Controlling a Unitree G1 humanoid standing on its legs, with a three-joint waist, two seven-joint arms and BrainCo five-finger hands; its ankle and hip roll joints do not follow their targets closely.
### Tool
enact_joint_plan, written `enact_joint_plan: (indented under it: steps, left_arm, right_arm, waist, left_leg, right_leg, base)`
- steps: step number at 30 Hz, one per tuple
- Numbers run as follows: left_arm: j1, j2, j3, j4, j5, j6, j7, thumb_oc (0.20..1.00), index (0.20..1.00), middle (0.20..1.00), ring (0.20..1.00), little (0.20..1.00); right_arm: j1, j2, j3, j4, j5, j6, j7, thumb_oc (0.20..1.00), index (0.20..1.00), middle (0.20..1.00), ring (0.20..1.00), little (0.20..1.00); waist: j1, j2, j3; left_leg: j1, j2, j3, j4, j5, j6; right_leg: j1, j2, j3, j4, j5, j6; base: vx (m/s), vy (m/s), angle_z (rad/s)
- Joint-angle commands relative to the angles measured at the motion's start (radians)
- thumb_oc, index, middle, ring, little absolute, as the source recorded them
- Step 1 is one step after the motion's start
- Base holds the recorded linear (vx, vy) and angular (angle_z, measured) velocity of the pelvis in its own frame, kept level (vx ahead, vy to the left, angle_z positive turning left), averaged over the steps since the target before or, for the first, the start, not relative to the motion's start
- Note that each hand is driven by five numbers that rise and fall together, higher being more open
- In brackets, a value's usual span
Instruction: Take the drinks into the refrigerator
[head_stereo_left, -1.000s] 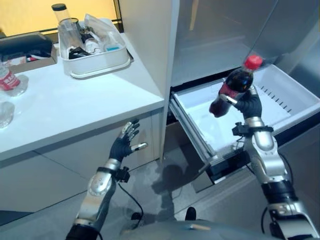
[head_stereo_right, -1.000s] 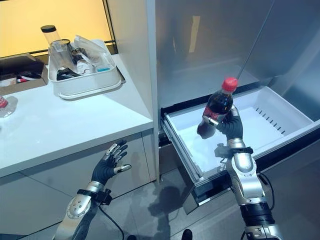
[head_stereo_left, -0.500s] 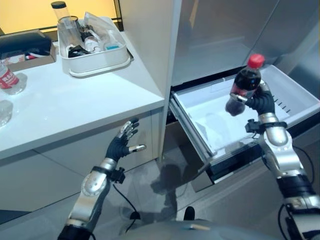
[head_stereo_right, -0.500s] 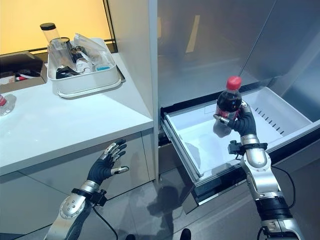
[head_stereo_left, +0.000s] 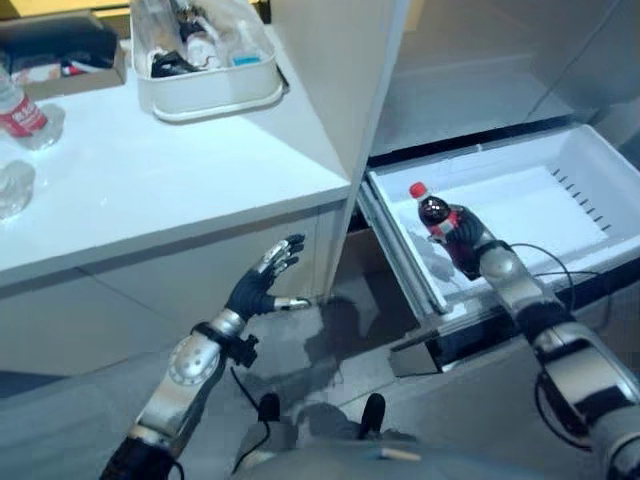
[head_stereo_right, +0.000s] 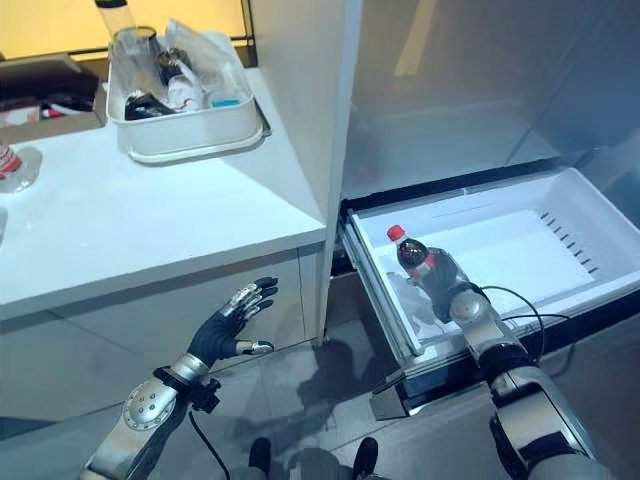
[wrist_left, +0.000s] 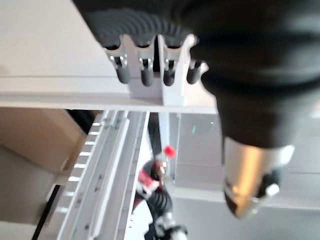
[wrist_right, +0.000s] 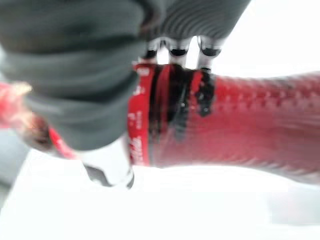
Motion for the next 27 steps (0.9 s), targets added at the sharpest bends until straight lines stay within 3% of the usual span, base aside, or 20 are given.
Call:
enact_joint_plan:
  steps: [1,13,14,15,23,27]
  left_arm:
    - [-0.086,0.012,-0.039,-0.108,0.036,-0.056,0.034,1.0,1.0,1.0,1.0,1.0]
    - [-0.241,-0.041,-0.1,-0.056,0.104,-0.034,0.105,1.0,1.0,1.0,1.0,1.0]
    - [-0.249,-0.048,-0.1,-0.059,0.104,-0.032,0.108,1.0,1.0,1.0,1.0,1.0]
    - [-0.254,-0.059,-0.092,-0.059,0.095,-0.031,0.117,1.0,1.0,1.0,1.0,1.0]
    - [-0.266,-0.093,-0.069,-0.047,0.103,-0.029,0.148,1.0,1.0,1.0,1.0,1.0]
    - [-0.265,-0.094,-0.057,-0.056,0.095,-0.033,0.173,1.0,1.0,1.0,1.0,1.0]
  right_arm:
    - [-0.249,-0.025,0.035,0.05,-0.105,-0.027,-0.064,0.2,0.2,0.2,0.2,0.2]
    - [-0.432,0.03,0.272,0.199,-0.479,0.045,-0.038,0.2,0.2,0.2,0.2,0.2]
    - [-0.445,0.05,0.289,0.218,-0.5,0.049,-0.015,0.526,0.526,0.526,0.526,0.526]
    - [-0.47,0.066,0.284,0.211,-0.493,0.054,-0.019,1.0,1.0,1.0,1.0,1.0]
    - [-0.433,0.04,0.216,0.135,-0.407,0.046,-0.055,1.0,1.0,1.0,1.0,1.0]
    - [-0.402,0.047,0.115,0.204,-0.265,0.053,-0.091,1.0,1.0,1.0,1.0,1.0]
  waist:
    - [0.003,-0.019,0.039]
    - [0.019,0.021,0.142]
    - [0.02,0.027,0.149]
    - [0.021,0.034,0.157]
    - [0.014,0.038,0.172]
    - [0.009,0.042,0.176]
  left_leg:
    - [-0.056,-0.067,-0.044,-0.001,-0.026,0.057]
    - [-0.169,-0.084,-0.076,-0.001,0.02,0.051]
    - [-0.18,-0.085,-0.079,-0.001,0.025,0.048]
    - [-0.19,-0.088,-0.083,-0.001,0.027,0.048]
    - [-0.204,-0.097,-0.094,-0.001,0.028,0.048]
    - [-0.212,-0.099,-0.096,-0.001,0.027,0.05]
  right_leg:
    - [0.053,-0.03,-0.071,0.009,-0.032,0.062]
    - [-0.043,-0.052,-0.092,0.013,-0.005,0.064]
    - [-0.051,-0.054,-0.095,0.012,-0.002,0.065]
    - [-0.059,-0.058,-0.096,0.011,0.001,0.065]
    - [-0.069,-0.068,-0.104,0.009,0.005,0.067]
    - [-0.078,-0.072,-0.105,0.008,0.008,0.066]
  base:
    - [-0.07,0.039,0.25]
    - [-0.05,0.029,0.07]
    - [-0.05,0.02,0.06]
    - [-0.03,0.013,0.08]
    - [-0.02,0.008,0.06]
    - [-0.02,0.005,0.02]
